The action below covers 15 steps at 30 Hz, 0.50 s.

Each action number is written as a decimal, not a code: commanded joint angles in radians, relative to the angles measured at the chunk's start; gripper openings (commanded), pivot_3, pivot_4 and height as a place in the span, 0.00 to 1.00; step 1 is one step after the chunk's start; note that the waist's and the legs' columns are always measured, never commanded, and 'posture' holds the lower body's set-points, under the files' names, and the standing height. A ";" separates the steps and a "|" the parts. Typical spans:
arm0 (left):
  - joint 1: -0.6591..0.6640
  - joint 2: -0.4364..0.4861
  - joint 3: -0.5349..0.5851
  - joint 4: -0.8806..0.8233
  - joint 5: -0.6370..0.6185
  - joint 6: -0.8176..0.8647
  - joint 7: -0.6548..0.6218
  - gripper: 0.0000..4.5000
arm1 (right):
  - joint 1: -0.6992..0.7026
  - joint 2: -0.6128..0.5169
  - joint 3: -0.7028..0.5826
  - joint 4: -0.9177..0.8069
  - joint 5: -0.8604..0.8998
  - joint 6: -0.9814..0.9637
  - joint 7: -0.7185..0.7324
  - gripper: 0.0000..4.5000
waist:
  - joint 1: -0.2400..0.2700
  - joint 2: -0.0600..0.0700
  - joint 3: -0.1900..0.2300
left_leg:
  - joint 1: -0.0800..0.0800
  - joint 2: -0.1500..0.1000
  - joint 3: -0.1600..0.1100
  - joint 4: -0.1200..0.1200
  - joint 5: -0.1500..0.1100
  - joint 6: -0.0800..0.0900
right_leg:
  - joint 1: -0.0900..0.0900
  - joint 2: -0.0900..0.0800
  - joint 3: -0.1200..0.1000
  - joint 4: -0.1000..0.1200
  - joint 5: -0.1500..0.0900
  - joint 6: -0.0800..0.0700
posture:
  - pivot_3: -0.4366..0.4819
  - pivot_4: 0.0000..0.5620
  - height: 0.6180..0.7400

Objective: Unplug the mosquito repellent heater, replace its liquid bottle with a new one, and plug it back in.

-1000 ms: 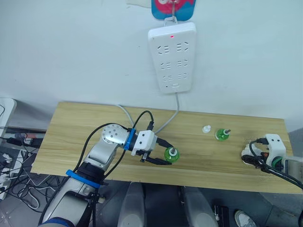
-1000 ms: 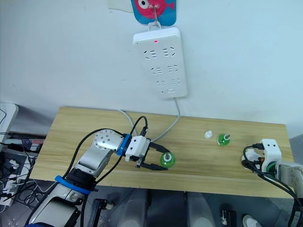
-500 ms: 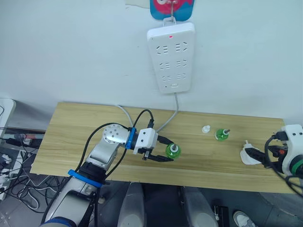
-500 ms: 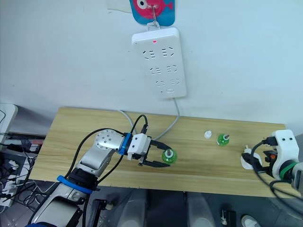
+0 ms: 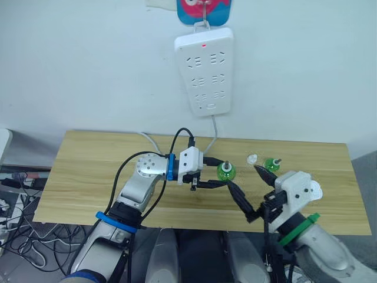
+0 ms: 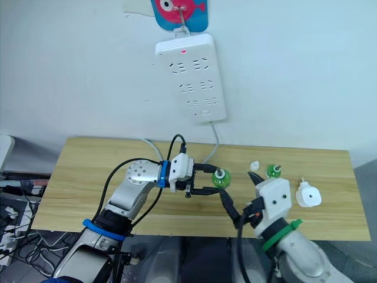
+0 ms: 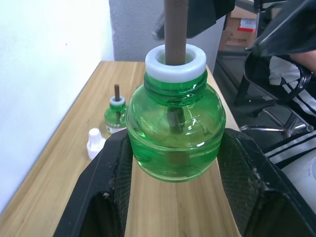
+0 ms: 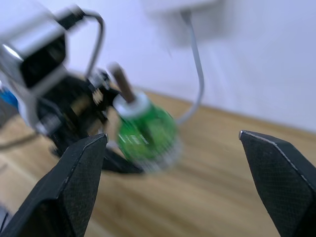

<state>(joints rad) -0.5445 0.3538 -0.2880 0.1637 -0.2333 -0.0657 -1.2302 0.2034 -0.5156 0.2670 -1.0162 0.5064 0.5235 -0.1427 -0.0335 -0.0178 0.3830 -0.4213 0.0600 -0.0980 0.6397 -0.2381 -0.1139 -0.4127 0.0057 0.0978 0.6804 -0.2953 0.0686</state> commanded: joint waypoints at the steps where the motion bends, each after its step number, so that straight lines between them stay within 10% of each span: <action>1: -0.012 -0.009 0.001 -0.022 -0.006 -0.006 0.002 0.48 | -0.049 0.054 0.043 -0.027 -0.067 0.047 -0.032 0.99 | 0.001 0.000 0.000 | 0.000 0.000 0.000 0.000 0.000 0.000 | 0.000 0.000 0.000 0.000 0.000 0.000 | 0.46 0.65 1.00; 11: -0.020 -0.005 0.004 -0.032 -0.007 0.004 0.004 0.48 | -0.086 0.145 0.071 0.055 -0.151 0.078 0.038 0.99 | 0.003 0.000 0.000 | 0.000 0.000 -0.001 0.000 0.000 0.000 | 0.000 0.000 -0.001 0.000 0.000 -0.001 | 0.49 0.62 1.00; 15: -0.008 -0.001 0.004 -0.054 -0.007 0.015 0.012 0.48 | -0.071 0.162 0.066 0.066 -0.168 0.065 0.073 0.81 | 0.004 0.000 0.000 | 0.000 0.000 -0.001 0.000 0.000 0.000 | 0.000 0.000 -0.001 0.000 0.003 -0.005 | 0.50 0.62 1.00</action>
<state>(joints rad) -0.5613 0.3524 -0.2880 0.1606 -0.2329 -0.0491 -1.2243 0.1166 -0.3622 0.3357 -0.9321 0.3470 0.6133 -0.0875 -0.0297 -0.0178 0.3827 -0.4215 0.0603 -0.0986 0.6395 -0.2382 -0.1138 -0.4127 0.0058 0.0970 0.6807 -0.2927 0.0638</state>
